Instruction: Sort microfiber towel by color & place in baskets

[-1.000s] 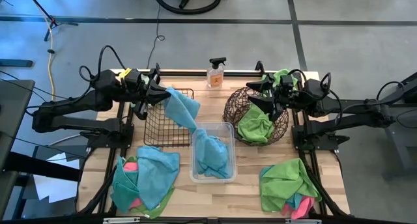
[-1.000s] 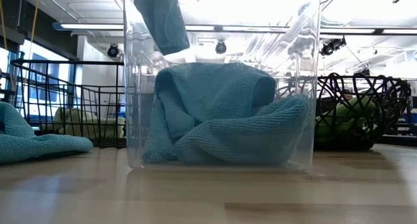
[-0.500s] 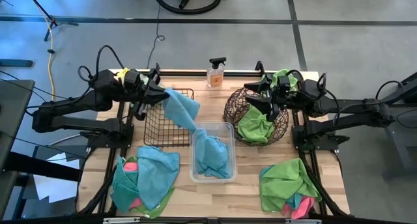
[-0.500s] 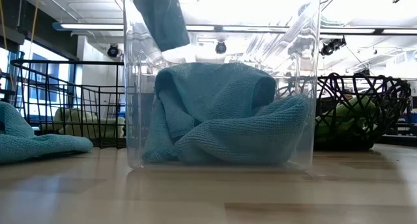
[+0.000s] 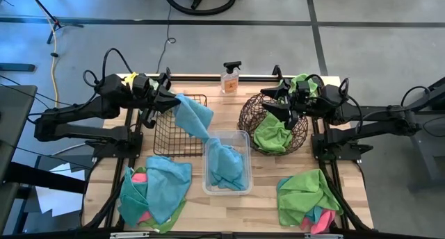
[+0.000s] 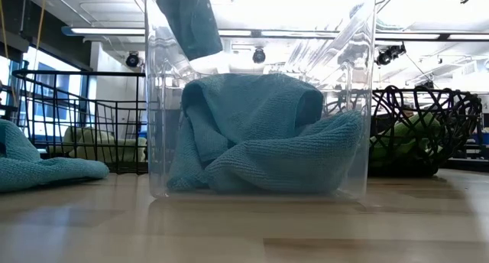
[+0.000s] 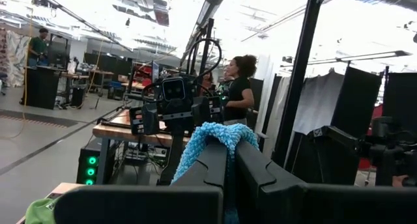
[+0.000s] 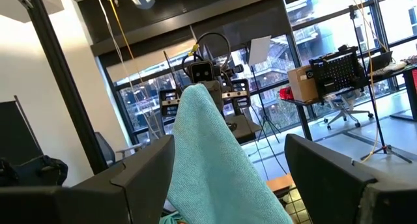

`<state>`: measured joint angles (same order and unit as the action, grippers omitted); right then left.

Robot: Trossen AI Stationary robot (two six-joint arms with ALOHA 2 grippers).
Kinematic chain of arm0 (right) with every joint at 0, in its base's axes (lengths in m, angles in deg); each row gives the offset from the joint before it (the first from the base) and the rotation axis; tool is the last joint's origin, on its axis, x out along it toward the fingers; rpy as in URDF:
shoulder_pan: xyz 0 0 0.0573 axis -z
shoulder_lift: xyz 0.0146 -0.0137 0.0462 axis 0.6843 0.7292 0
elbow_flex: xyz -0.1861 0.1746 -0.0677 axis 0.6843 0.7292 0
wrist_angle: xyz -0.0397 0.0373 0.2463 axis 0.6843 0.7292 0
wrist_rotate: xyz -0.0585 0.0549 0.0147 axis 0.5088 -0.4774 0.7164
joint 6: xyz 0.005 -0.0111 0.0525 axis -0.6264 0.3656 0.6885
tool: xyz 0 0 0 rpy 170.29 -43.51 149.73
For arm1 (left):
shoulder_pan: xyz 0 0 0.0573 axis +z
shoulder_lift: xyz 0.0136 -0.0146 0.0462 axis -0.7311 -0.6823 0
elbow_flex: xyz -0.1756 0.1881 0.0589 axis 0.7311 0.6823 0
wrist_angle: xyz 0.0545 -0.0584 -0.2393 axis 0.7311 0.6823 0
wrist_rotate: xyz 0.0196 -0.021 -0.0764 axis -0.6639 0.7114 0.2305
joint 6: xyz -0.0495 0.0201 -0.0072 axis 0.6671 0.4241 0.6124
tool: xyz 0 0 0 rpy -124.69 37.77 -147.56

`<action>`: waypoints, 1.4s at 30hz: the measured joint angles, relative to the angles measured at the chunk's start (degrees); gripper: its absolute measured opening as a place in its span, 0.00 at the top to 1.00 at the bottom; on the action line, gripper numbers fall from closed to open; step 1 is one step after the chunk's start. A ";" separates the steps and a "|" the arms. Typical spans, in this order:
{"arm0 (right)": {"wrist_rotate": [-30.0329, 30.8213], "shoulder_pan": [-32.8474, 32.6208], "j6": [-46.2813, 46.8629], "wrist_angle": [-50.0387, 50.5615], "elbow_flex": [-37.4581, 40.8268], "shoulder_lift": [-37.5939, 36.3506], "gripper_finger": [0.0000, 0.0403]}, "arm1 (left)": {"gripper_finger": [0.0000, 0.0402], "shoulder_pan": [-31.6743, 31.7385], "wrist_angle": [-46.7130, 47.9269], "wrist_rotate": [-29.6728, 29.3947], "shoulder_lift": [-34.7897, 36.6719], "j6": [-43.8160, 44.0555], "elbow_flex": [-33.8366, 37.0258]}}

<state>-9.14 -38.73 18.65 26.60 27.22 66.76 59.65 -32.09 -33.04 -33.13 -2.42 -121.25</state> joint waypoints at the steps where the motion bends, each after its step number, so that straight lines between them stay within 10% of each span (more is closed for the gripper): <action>1: 0.00 0.02 0.00 0.02 0.00 0.00 0.29 | 1.00 0.00 0.00 0.00 0.00 0.01 0.00; 42: 0.00 0.00 -0.02 0.02 0.00 -0.02 0.29 | 1.00 -3.85 -3.89 2.31 -2.58 0.60 0.00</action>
<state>-9.14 -38.73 18.63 26.62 27.22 66.73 55.80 -35.98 -30.73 -35.70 -1.82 -121.25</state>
